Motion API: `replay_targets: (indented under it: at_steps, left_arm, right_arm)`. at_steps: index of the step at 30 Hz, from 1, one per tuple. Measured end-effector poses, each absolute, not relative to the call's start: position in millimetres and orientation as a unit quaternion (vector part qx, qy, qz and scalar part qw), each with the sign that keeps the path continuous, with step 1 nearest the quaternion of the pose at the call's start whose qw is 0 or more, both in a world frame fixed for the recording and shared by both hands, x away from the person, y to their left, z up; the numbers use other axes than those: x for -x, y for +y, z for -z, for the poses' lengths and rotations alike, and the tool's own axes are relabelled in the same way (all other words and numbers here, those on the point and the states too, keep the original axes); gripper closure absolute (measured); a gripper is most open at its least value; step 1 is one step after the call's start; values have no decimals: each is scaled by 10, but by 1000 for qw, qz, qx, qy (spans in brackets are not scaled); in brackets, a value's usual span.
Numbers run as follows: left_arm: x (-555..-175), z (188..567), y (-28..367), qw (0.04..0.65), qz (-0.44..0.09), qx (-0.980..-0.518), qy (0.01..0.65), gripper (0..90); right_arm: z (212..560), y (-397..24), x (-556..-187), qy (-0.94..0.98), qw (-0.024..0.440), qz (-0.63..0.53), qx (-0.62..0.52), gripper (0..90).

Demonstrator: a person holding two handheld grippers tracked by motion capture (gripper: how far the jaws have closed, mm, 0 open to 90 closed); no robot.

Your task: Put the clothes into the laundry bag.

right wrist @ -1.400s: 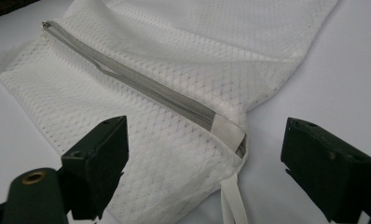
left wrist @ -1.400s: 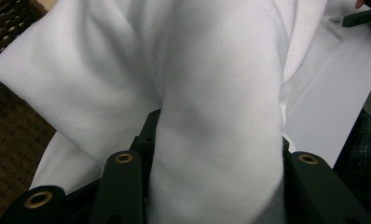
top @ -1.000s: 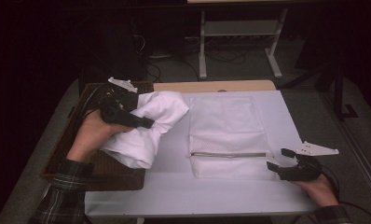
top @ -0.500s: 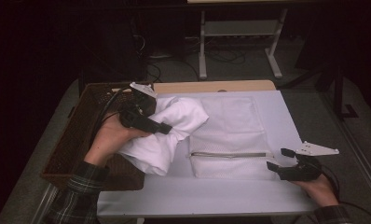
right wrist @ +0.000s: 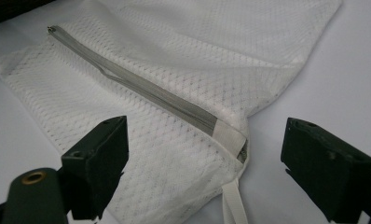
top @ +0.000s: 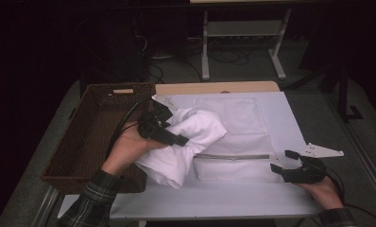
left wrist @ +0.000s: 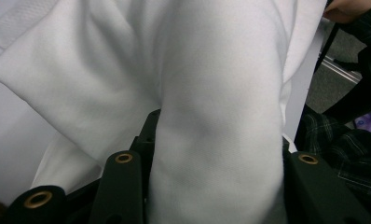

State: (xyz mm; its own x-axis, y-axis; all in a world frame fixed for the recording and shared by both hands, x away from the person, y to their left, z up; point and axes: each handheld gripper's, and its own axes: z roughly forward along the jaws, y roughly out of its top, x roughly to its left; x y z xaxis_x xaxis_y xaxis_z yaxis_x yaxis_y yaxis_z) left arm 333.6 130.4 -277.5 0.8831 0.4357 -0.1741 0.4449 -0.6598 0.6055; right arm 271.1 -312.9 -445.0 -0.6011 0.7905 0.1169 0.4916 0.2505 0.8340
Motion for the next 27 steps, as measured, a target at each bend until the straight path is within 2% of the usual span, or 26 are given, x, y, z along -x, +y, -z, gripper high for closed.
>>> replay_targets:
  at_steps: [27]
  left_arm:
    - [-3141,3432,941,318,33,-919,231,555]
  right_arm:
    - [4437,-3120,-2713,776,162,-449,-411,156]
